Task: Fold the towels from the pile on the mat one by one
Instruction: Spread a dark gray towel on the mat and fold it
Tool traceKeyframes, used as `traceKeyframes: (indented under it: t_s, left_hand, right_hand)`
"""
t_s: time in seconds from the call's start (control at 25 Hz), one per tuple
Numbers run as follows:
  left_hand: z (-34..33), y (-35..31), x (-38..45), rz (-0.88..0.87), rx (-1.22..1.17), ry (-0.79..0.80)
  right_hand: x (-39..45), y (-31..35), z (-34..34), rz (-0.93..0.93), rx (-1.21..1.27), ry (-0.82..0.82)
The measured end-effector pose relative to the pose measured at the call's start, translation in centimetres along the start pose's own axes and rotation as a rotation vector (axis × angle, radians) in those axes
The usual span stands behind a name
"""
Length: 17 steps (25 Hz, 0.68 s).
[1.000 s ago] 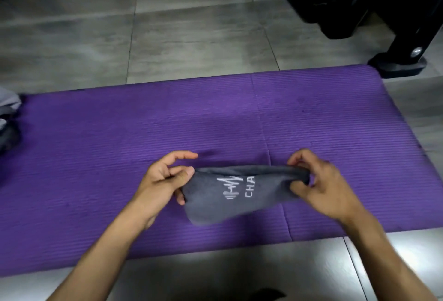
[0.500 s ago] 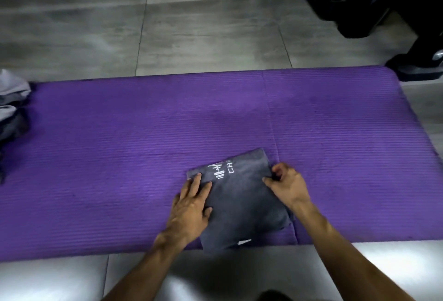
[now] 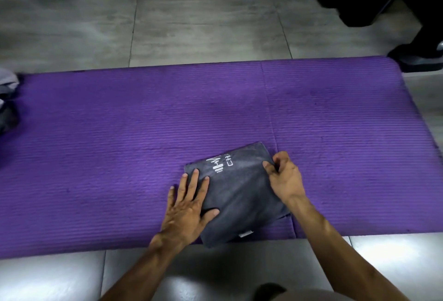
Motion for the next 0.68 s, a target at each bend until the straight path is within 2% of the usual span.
traceKeyframes:
  t_s: [0.12,0.24,0.36,0.4,0.48,0.52,0.6,0.64,0.68]
  left_hand:
    - [0.2,-0.8,-0.2,-0.038,0.054,0.018]
    - [0.4,-1.9,-0.3,-0.132,0.094,0.026]
    - [-0.4,-2.3,-1.2,-0.122,0.054,0.008]
    - [-0.7,-2.2,-1.4,-0.115,0.031,0.008]
    - [-1.1,-2.1,-1.5,-0.112,-0.013,0.011]
    - [-1.3,-2.2,-1.4,-0.108,-0.016,0.01]
    - [-1.4,-2.7,-1.1,-0.103,-0.012,0.047]
    - [-1.4,-2.9,-1.0,-0.102,-0.008,0.066]
    - [-1.5,-3.0,-0.8,-0.102,-0.002,0.074]
  right_hand:
    - [-0.2,0.2,0.0,-0.023,-0.051,0.071]
    - [-0.2,-0.1,0.6,-0.11,-0.148,0.218]
    - [0.1,-2.1,1.6,-0.244,-0.052,0.482]
    - [0.2,-2.9,1.8,-0.257,0.005,0.502]
    - [0.0,-3.8,2.0,-0.208,-0.028,0.374]
    - [-0.5,-3.7,1.9,-0.141,-0.126,0.23]
    - [-2.6,-2.8,0.6,0.145,-0.301,-0.158]
    - [-4.0,-1.7,-0.5,0.301,-0.312,-0.27]
    - [-5.3,-0.5,-1.9,0.414,-0.295,-0.275]
Point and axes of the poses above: each hand's wrist, its own x-axis towards the middle knuckle, its own z-axis out of the back of the hand, y = z × x, the point moved 1 cm from there along x, towards the middle knuckle, and after that the axes turned 15 degrees about -z, right-handed, at the moved point
